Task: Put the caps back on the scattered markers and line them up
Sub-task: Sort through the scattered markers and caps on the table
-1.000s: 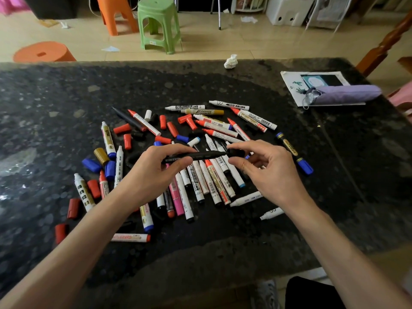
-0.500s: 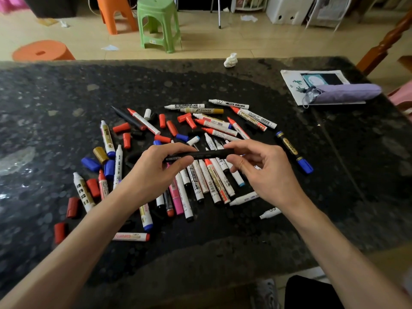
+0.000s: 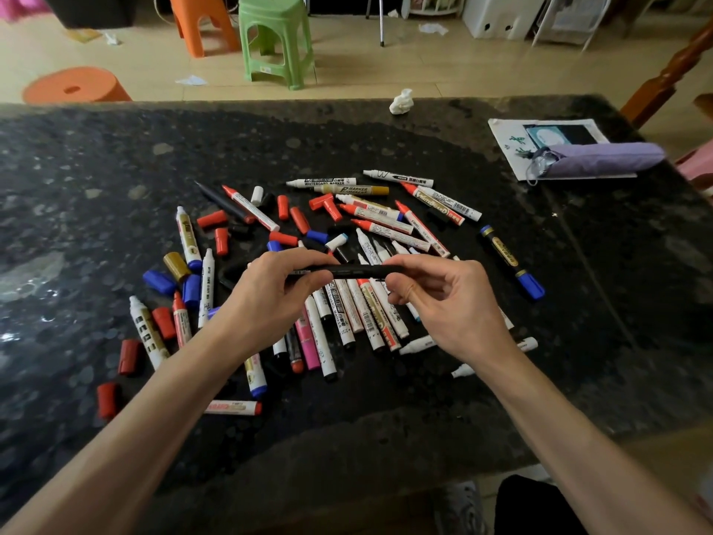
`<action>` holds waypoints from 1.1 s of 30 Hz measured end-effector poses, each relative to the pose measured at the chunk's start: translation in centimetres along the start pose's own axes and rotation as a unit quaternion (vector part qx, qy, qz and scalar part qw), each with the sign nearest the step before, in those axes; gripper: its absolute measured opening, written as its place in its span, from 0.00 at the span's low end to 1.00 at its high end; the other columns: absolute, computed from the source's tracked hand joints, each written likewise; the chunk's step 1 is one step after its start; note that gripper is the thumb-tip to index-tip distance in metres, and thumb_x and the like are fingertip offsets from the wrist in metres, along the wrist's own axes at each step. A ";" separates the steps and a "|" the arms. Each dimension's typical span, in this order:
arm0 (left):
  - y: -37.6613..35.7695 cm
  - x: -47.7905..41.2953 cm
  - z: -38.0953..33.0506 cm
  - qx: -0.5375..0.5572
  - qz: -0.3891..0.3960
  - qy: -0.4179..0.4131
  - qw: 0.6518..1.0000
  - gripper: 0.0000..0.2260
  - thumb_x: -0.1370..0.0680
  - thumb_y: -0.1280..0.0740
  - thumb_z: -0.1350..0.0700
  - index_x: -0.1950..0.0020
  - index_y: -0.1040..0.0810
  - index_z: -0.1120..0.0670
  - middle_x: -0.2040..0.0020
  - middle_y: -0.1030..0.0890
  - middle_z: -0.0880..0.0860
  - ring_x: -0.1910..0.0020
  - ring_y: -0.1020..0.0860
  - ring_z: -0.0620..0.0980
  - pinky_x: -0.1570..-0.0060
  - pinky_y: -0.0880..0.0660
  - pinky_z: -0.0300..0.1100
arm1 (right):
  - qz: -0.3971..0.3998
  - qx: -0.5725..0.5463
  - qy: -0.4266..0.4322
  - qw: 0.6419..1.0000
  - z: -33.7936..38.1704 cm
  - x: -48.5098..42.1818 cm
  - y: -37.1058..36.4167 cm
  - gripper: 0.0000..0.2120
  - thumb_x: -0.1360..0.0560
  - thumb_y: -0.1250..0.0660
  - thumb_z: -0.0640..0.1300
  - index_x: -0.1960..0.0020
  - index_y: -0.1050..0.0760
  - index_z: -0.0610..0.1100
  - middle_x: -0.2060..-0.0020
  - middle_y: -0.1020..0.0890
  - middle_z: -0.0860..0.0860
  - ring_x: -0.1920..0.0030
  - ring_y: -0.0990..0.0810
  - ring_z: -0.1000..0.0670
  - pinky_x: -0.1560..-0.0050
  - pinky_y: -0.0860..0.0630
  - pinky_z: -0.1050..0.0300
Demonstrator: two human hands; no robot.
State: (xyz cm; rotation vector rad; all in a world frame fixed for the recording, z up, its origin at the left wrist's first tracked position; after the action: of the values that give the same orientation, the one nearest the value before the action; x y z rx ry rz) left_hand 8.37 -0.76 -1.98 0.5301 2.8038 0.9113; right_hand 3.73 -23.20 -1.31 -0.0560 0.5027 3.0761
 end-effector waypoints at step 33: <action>-1.2 0.7 -1.0 -0.066 0.095 -0.011 0.993 0.05 0.15 0.39 0.52 0.48 0.24 0.45 0.68 0.26 0.42 0.70 0.30 0.42 0.68 0.34 0.36 | 0.017 0.088 0.062 0.994 0.1 1.1 1.1 0.11 0.21 0.27 0.40 0.39 0.16 0.47 0.52 0.14 0.54 0.52 0.13 0.52 0.46 0.17 0.57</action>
State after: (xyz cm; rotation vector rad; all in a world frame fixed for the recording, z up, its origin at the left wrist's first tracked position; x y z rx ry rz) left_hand 7.16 -1.93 -1.93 0.7908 2.6836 1.1097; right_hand 2.60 -24.14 -0.91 -0.2397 0.7858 3.0605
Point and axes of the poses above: each hand's wrist, its own x-axis away from the middle knuckle, its own y-axis out of the back of the hand, z = x × y, the point moved 4 cm from there along -x, towards the middle knuckle
